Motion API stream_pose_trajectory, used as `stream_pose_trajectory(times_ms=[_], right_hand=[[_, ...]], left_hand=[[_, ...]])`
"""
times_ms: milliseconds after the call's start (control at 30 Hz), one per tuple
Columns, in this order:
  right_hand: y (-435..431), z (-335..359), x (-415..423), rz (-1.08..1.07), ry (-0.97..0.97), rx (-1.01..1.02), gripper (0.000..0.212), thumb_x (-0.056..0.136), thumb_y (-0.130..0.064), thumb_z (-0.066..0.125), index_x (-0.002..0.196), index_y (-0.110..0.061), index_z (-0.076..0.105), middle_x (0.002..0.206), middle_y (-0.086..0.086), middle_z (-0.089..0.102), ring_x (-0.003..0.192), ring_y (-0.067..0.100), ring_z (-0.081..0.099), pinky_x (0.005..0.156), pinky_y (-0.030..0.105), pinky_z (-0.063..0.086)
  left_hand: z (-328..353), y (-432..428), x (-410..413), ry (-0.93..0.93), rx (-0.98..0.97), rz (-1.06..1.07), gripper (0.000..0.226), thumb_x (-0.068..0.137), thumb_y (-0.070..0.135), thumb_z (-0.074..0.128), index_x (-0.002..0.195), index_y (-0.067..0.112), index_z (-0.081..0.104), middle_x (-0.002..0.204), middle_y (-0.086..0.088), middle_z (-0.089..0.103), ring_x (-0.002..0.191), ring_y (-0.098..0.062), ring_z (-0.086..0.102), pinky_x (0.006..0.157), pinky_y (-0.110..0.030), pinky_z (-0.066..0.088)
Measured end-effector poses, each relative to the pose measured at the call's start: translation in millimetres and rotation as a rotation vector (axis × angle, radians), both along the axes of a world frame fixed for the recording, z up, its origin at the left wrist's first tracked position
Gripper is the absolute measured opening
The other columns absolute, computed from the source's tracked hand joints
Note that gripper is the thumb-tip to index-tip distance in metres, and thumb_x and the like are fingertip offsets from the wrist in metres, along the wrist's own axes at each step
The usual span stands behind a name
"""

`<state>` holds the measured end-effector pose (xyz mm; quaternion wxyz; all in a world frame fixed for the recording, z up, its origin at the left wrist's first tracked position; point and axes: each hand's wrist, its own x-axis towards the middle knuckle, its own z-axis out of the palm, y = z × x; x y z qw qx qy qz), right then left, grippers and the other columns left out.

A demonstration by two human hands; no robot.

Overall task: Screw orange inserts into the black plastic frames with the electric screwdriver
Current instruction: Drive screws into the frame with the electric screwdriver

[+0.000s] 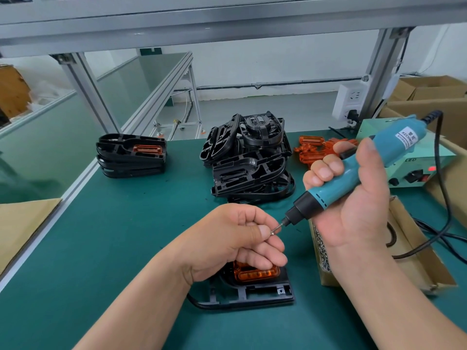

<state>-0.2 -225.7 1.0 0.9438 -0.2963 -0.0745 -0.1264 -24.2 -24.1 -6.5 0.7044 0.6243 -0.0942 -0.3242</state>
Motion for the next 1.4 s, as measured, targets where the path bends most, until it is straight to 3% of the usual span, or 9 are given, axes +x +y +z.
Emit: stream_pose_trajectory(times_ms=[1400], right_hand=[[1.3, -0.8, 3.2, -0.078, 0.003, -0.064, 0.027, 0.107, -0.043, 0.06, 0.096, -0.018, 0.062, 0.074, -0.004, 0.05, 0.065, 0.01, 0.048, 0.065, 0.024, 0.047]], left_hand=[[0.3, -2.1, -0.5, -0.002, -0.011, 0.092, 0.013, 0.103, 0.003, 0.064, 0.116, -0.001, 0.065, 0.105, -0.023, 0.077, 0.097, -0.032, 0.079, 0.075, -0.031, 0.066]])
